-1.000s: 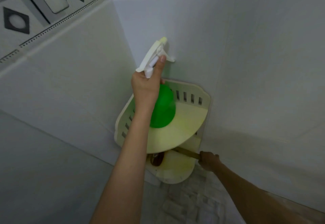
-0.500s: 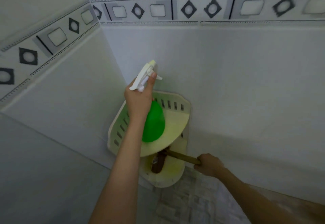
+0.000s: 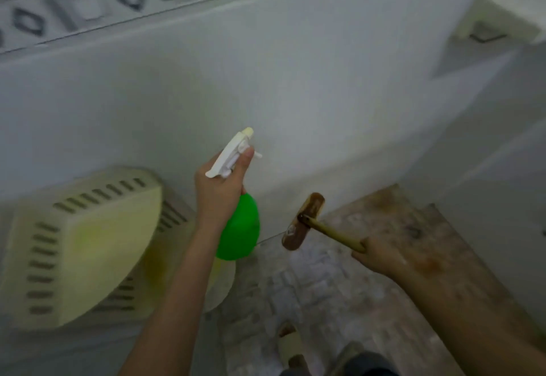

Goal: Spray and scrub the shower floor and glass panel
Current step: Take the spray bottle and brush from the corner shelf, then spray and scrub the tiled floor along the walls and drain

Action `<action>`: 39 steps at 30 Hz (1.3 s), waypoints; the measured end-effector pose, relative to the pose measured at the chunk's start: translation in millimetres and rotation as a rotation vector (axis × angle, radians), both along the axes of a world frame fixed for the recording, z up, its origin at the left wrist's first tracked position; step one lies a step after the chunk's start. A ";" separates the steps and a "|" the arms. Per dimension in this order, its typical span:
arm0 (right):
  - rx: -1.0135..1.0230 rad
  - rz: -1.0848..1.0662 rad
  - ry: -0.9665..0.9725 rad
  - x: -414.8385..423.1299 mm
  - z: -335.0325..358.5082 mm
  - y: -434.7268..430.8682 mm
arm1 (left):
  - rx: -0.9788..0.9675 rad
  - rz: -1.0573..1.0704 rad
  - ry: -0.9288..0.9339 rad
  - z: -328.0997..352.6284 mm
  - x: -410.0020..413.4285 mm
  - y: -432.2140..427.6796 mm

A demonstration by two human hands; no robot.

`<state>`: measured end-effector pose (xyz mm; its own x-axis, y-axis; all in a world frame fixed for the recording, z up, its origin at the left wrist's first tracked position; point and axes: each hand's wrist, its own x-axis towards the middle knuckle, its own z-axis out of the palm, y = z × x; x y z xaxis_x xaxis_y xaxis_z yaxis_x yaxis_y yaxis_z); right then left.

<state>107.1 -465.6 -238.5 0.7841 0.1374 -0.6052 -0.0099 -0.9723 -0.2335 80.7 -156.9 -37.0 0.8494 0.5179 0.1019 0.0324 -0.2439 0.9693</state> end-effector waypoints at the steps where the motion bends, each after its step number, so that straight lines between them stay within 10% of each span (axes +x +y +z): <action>1: 0.021 -0.085 -0.010 -6.5 1.0 -21.9 | 0.014 -0.077 0.003 -4.0 8.7 -19.1; 21: 0.162 -1.398 -0.192 -117.0 -105.4 -329.9 | 0.186 -1.081 0.238 -209.1 92.8 -414.9; 39: 0.206 -1.684 -0.378 -97.9 -544.6 -430.6 | 0.333 -1.273 0.377 -703.8 135.5 -533.0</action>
